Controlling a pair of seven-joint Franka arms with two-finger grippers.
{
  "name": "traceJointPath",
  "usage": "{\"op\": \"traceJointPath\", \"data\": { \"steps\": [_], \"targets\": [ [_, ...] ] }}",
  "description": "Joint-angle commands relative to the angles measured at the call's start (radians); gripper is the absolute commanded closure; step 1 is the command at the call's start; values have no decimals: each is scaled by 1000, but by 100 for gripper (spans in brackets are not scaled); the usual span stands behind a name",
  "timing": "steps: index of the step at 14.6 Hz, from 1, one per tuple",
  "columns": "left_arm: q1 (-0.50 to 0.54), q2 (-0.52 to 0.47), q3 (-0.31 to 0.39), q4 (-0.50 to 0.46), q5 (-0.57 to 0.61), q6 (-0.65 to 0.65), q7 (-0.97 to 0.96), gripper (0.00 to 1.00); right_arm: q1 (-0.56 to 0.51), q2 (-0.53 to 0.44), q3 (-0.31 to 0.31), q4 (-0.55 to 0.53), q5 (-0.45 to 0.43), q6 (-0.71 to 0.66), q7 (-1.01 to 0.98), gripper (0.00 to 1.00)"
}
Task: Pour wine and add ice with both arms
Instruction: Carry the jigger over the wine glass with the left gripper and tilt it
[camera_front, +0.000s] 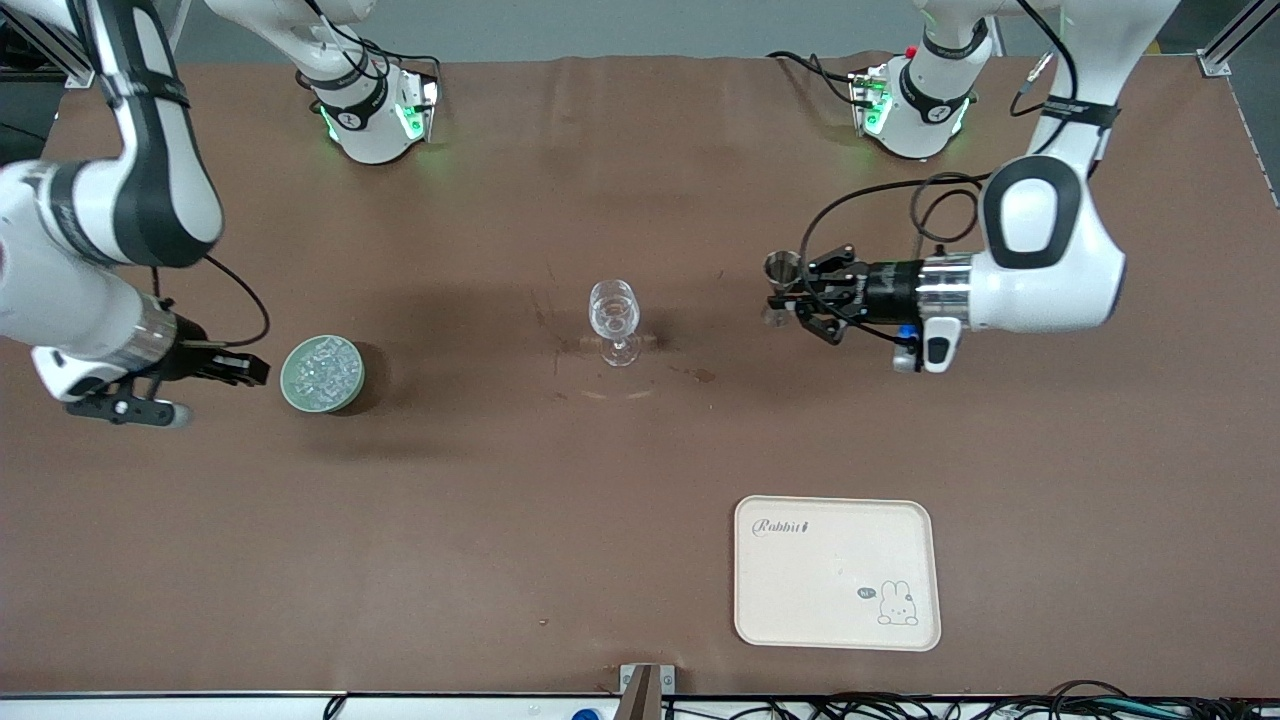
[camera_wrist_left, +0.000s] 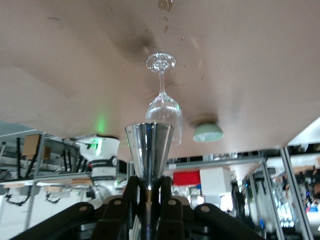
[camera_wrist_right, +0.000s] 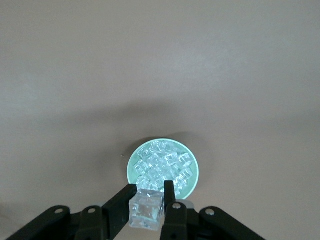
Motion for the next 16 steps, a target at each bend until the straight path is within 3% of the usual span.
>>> {"op": "traceJointPath", "data": {
  "steps": [1,6,10,16],
  "targets": [
    [6,36,-105,0,11,128,-77,100,-26,-41,1,99,15,-116,-8,97],
    [-1,131,-254,5,16,357,-96,100,-49,-72,2,282,5,-293,-10,99],
    [-24,173,-281,33,45,432,-100,100,-49,-145,1,288,3,-327,-11,99],
    [-38,274,-314,164,319,435,-339,100,-49,-193,1,282,5,-394,-39,99]
  ]
}}
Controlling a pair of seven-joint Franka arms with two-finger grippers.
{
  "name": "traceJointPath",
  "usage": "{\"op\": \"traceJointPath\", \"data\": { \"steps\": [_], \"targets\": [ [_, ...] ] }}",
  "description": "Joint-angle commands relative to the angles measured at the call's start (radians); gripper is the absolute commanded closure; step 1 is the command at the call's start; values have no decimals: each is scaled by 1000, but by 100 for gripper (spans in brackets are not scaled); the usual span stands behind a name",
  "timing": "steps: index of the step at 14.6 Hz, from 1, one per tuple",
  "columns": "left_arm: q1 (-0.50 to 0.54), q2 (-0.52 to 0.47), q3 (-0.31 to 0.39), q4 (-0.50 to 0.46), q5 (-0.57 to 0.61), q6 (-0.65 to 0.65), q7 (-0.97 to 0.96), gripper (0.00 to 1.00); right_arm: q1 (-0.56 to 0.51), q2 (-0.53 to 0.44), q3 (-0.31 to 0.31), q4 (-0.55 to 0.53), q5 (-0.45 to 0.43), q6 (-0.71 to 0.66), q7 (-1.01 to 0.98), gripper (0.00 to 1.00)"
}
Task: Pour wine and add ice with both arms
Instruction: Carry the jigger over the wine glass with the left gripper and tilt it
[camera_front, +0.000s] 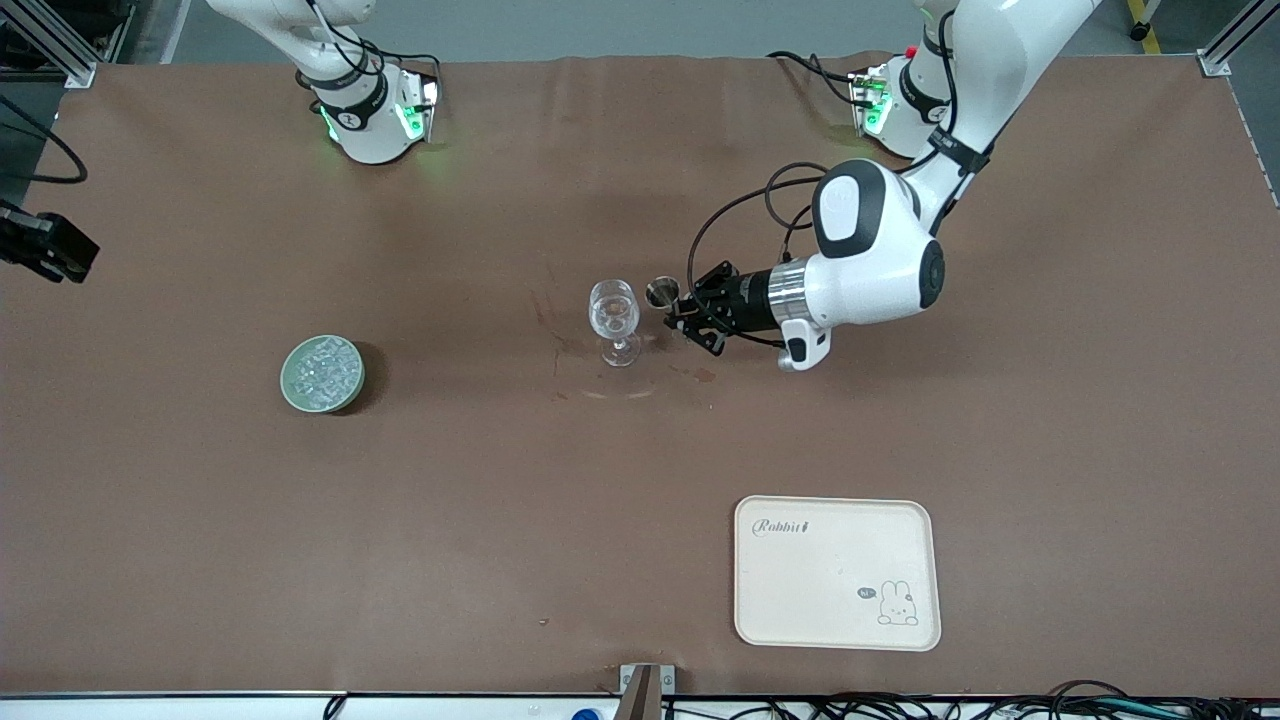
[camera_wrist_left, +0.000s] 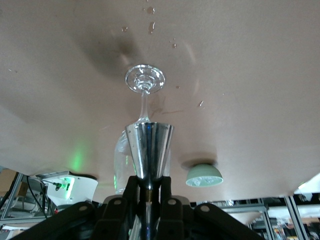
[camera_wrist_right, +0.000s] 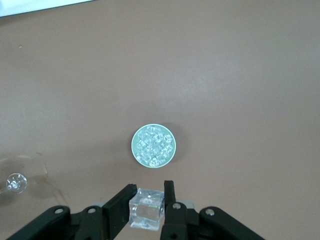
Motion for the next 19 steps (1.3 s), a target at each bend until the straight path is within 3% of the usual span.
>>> {"op": "traceJointPath", "data": {
  "steps": [1,3,5,10,13,19],
  "targets": [
    [-8,48,-28,59,107,12,-94,100,-8,-11,5,-20,5,1,-16,99],
    [-20,48,-34,64,175,38,-160,100,40,-11,-22,-14,0,1,-10,99],
    [-25,50,-44,64,216,70,-203,100,136,-5,-145,9,3,2,-13,99],
    [-27,95,-77,113,397,78,-342,100,84,37,-136,34,8,10,-19,99],
    [-37,125,-87,130,531,78,-445,100,33,35,-61,38,8,2,-16,99],
    [-51,122,-99,129,604,75,-479,100,50,30,-61,37,5,-1,-8,99]
  ]
}}
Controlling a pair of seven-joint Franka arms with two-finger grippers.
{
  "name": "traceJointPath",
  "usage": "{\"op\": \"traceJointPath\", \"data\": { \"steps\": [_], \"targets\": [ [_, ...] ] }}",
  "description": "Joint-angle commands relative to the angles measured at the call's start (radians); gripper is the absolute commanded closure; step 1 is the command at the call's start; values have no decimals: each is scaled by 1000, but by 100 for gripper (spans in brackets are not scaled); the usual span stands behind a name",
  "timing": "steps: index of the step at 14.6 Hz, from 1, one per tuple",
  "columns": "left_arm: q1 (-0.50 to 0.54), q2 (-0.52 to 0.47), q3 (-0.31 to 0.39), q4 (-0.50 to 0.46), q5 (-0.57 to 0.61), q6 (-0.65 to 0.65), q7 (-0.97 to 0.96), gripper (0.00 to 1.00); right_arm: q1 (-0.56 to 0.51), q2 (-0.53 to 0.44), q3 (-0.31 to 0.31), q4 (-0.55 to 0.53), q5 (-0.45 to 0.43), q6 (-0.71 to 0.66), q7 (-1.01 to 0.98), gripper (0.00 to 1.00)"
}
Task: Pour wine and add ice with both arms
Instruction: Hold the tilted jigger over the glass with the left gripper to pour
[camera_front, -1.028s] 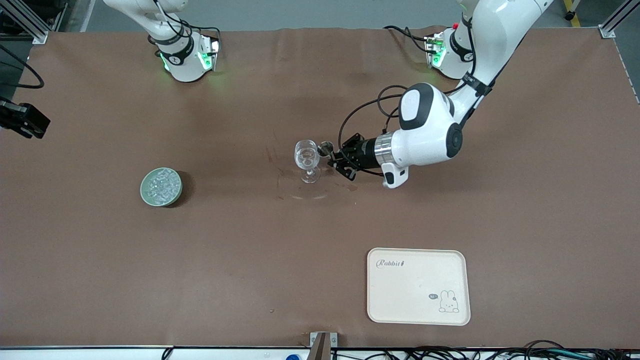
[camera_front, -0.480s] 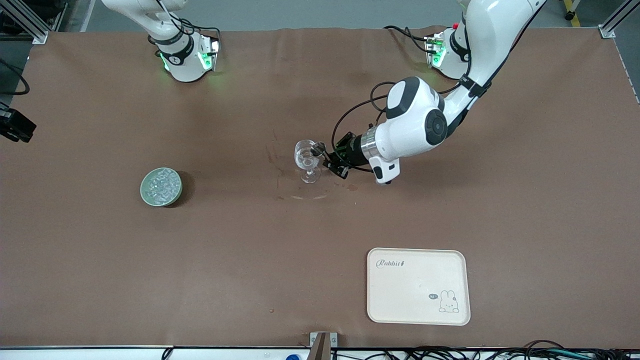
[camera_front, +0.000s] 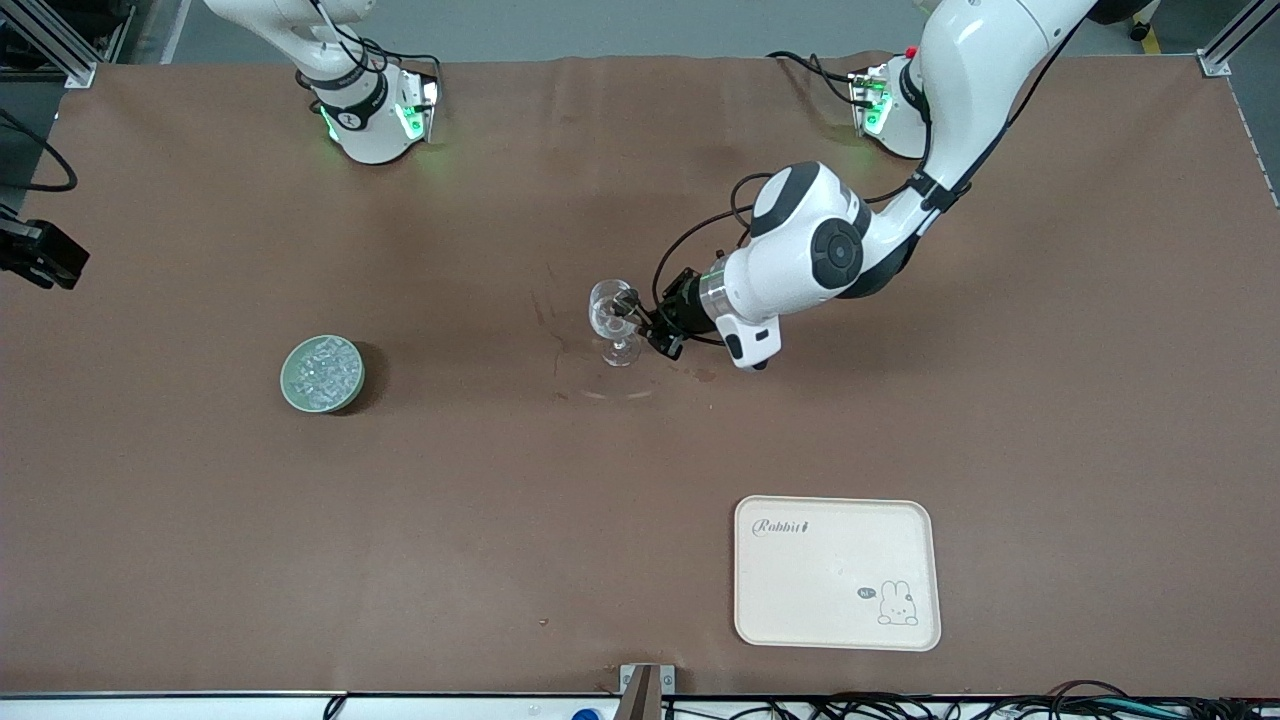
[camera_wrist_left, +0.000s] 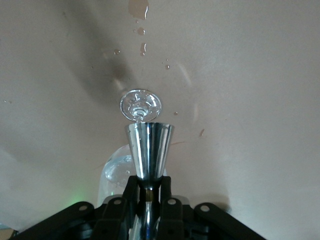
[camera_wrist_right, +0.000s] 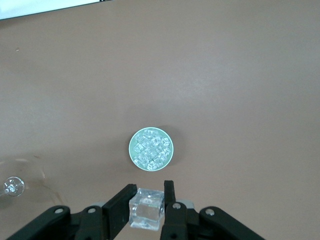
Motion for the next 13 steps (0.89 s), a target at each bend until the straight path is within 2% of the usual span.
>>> {"op": "traceJointPath", "data": {
  "steps": [1,4,13],
  "targets": [
    [-2,3,-10,15,68,3,-52,100,-10,2,14,15,5,-13,2,99],
    [-2,1,-22,15,137,-5,-65,100,-12,2,14,15,5,-13,2,99],
    [-4,-9,-32,15,237,-55,-79,100,-10,0,16,15,5,-14,7,99]
  ]
}}
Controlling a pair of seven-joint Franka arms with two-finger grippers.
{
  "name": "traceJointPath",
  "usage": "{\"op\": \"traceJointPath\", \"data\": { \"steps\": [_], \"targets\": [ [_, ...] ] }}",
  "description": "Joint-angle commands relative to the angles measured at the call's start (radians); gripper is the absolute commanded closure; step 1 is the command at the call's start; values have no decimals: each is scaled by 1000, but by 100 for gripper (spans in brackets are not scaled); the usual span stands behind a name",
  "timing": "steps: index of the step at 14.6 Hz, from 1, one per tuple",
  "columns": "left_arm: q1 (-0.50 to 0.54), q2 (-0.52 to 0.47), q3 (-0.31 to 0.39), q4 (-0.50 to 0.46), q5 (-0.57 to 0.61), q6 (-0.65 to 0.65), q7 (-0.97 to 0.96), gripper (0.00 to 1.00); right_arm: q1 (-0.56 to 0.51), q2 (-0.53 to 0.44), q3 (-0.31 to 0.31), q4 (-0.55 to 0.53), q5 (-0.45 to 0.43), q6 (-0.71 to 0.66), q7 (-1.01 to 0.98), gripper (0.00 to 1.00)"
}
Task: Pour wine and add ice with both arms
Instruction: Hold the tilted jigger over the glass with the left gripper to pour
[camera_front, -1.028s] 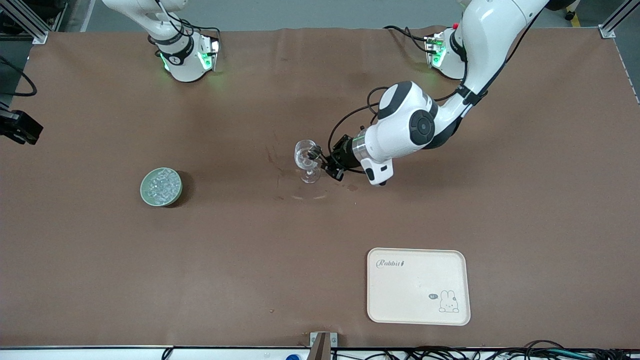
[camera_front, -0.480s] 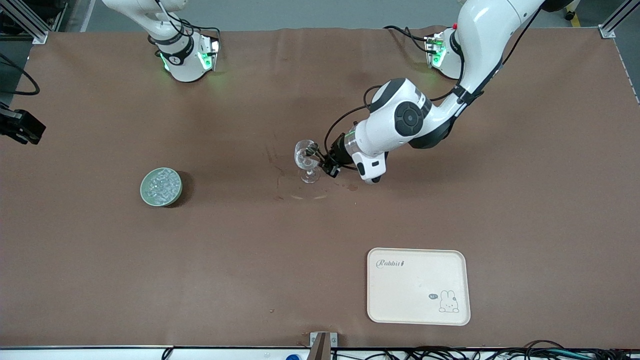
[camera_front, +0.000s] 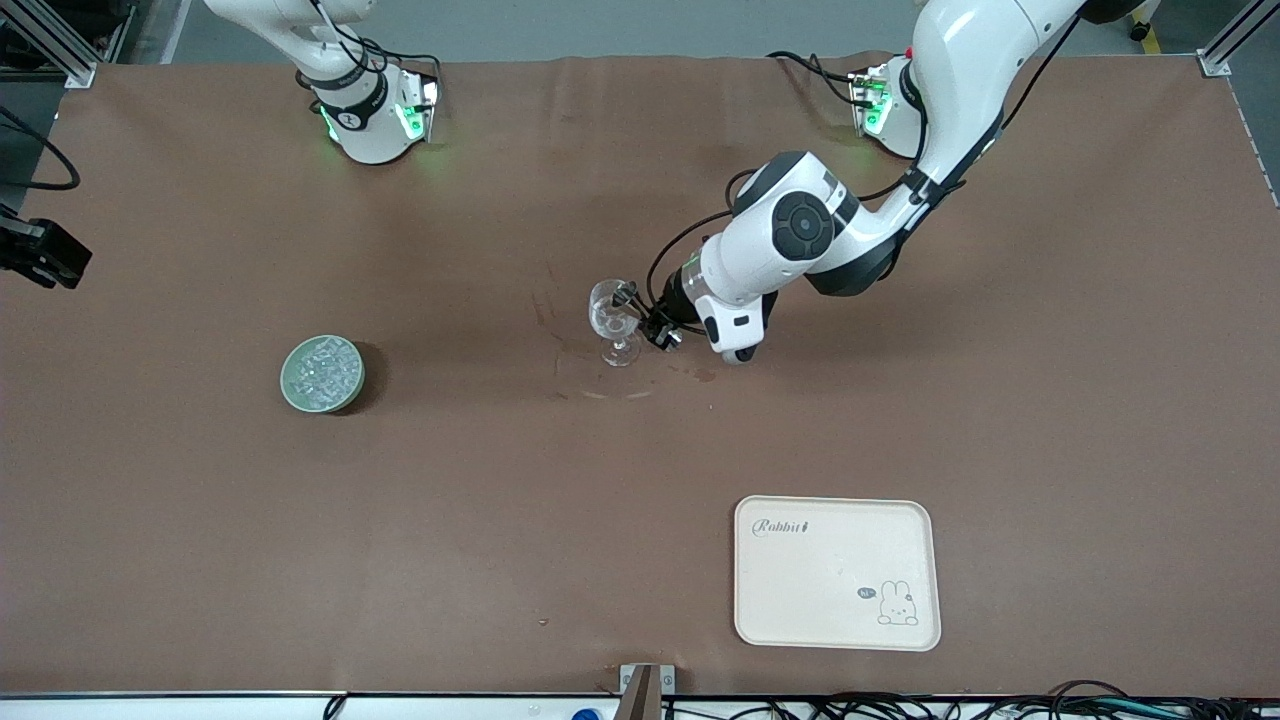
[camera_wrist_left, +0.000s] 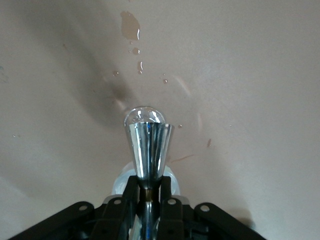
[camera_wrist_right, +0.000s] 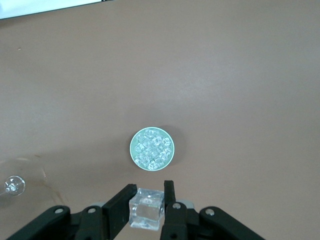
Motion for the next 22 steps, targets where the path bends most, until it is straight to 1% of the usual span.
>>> {"op": "traceJointPath", "data": {
  "steps": [1,9,12,18,20,22],
  "targets": [
    [1,-14,-7,12,35,-28,-24,100,-10,0,11,13,5,-14,7,99],
    [1,-37,-9,19,55,-60,-24,100,-12,0,11,11,6,-14,7,99],
    [0,-35,-9,44,110,-90,-52,100,-12,0,11,11,7,-13,7,99],
    [-16,-34,-10,48,213,-94,-133,100,-12,0,11,11,7,-13,7,99],
    [-14,-32,-39,48,254,-94,-162,100,-12,0,11,11,7,-13,7,99],
    [-5,-34,-42,50,254,-94,-179,100,-12,0,11,11,7,-14,7,99]
  ]
}}
